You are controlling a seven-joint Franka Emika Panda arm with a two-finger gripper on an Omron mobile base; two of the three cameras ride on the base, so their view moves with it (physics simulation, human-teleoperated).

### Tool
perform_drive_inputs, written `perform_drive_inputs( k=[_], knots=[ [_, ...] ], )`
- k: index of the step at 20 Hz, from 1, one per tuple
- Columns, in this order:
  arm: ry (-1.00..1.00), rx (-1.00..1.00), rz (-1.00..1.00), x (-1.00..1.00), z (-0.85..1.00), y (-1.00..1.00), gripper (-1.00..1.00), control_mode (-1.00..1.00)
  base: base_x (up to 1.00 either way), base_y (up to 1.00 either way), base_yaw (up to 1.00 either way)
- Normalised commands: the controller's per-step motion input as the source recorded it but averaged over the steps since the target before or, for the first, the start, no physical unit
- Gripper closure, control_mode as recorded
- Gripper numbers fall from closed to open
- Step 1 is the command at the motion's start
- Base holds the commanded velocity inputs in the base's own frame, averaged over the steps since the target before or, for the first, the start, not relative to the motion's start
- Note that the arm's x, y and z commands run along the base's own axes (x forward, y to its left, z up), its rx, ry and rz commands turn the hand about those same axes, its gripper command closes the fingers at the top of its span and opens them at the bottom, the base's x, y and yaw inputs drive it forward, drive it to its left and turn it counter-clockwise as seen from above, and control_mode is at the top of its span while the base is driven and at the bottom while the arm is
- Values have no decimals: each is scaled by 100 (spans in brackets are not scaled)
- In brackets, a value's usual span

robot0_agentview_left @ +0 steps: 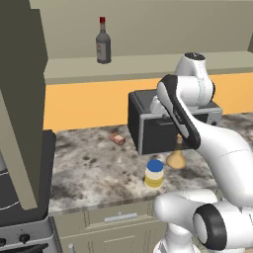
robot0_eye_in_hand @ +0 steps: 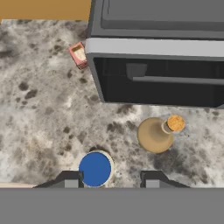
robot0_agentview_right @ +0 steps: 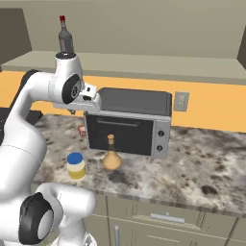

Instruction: Pick the oil and vinegar bottle and mayonnaise from the counter and place them in the cabinet.

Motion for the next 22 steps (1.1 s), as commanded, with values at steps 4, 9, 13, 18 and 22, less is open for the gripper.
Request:
perform_drive_inputs(
  k=[4,9,13,18,22],
  knots=[
    [0,0,0,-9,0,0,-100,-100,0,0,0],
    [-2,0,0,-36,-7,0,-100,-100,0,0,0],
    [-8,0,0,-39,-25,0,-100,-100,0,0,0],
    [-7,0,0,-37,-36,0,-100,-100,0,0,0],
    [-1,0,0,-22,-39,1,-100,-100,0,0,0]
  ],
)
